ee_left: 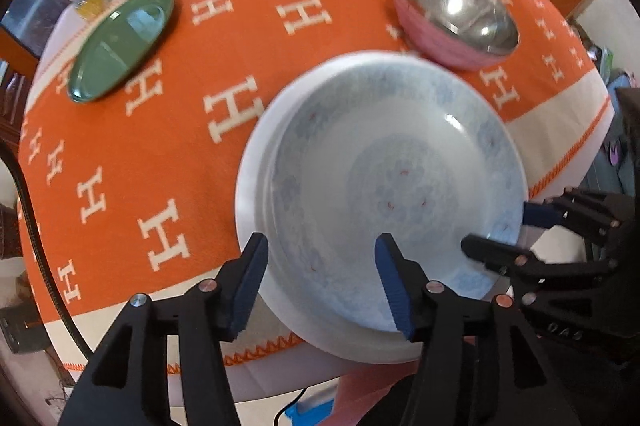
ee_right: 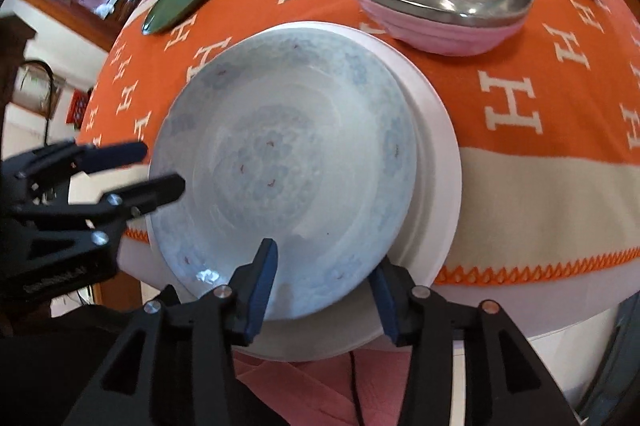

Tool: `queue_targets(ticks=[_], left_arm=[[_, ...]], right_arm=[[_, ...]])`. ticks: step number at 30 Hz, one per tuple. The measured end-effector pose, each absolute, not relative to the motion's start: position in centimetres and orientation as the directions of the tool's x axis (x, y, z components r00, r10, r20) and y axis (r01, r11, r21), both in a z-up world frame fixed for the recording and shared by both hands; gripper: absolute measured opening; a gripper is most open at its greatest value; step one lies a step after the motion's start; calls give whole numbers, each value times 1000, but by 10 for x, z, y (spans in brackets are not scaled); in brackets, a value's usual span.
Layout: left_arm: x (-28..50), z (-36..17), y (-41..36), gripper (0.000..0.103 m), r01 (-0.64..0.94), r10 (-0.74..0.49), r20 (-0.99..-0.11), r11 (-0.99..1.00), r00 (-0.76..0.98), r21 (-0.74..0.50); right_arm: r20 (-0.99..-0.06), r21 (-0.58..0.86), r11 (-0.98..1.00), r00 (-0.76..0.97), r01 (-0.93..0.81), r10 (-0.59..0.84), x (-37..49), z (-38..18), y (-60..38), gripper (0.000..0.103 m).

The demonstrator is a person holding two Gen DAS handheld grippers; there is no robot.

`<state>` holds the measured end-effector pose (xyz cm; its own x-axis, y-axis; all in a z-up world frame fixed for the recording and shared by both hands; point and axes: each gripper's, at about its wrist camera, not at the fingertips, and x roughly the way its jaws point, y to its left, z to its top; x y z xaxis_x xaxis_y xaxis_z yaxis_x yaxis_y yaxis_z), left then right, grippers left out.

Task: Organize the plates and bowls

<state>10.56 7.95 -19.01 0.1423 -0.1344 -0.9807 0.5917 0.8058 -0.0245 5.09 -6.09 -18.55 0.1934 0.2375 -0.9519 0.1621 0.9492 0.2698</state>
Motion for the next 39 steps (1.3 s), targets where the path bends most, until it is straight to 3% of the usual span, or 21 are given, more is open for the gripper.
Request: queue_targets(ticks=[7, 12, 20, 30, 39], left_arm=[[99, -166, 84, 59, 505, -165, -956, 863, 243, -21], [94, -142, 91, 59, 401, -165, -928, 916, 335, -18], [86, -104, 109, 65, 174, -124, -862, 984, 491, -43], [61, -84, 130, 76, -45, 11, -837, 999, 547, -16], [61, -74, 146, 81, -119, -6, -846, 990, 533, -82]], right_arm=[[-959, 208, 977, 205, 51, 194, 53, -172, -64, 46], [-948, 175, 984, 264, -36, 178, 58, -148, -78, 59], [-910, 166, 971, 351, -173, 218, 74, -121, -91, 59], [-799, 199, 910, 478, -365, 366, 85, -90, -77, 59], [-771, 164, 901, 518, -401, 371, 93, -69, -75, 61]])
